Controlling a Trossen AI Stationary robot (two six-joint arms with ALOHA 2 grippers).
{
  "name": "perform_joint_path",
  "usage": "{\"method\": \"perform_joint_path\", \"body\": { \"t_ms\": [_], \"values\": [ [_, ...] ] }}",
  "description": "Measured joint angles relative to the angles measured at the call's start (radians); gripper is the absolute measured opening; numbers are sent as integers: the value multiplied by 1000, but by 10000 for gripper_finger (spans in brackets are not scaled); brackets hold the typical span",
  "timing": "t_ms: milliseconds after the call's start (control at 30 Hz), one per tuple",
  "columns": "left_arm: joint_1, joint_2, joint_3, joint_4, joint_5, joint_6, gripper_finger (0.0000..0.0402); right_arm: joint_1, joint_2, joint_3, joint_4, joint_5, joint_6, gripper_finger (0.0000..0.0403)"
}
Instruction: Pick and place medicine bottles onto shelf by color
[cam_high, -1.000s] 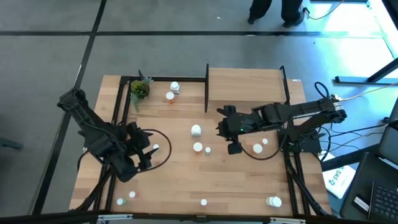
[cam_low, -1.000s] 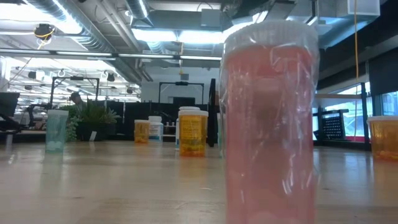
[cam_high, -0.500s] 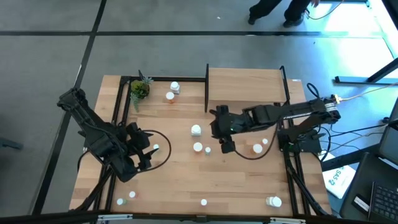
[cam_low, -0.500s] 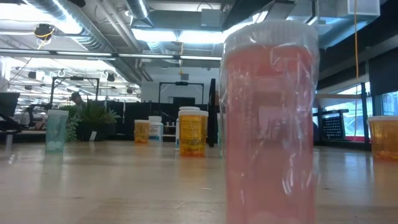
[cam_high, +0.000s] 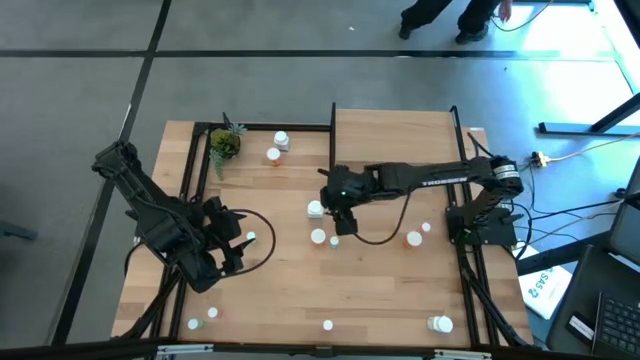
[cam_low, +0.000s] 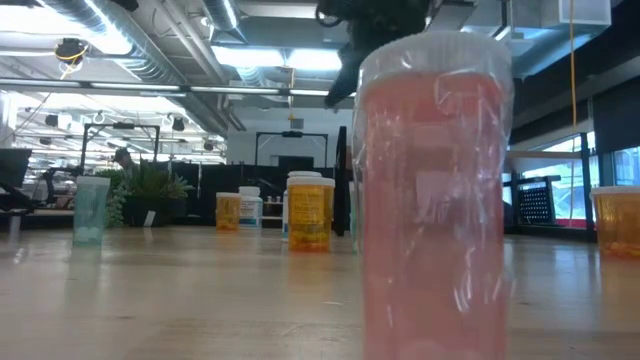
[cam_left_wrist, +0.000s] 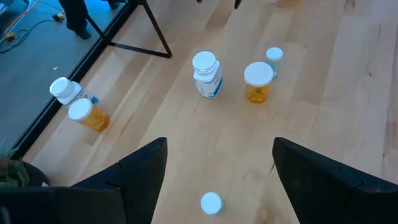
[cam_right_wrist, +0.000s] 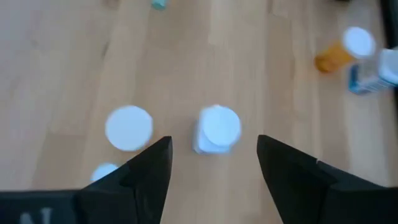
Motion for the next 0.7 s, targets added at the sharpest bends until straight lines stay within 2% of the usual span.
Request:
{"method": "perform_joint_path", "body": {
  "t_ms": [433, 700],
  "values": [
    [28, 0, 0, 0, -5, 35, 286, -16, 50, -1, 38, -27, 28, 236],
    [82, 2, 0, 4, -38, 134, 286, -16, 50, -1, 38, -27, 56, 236]
  ]
}}
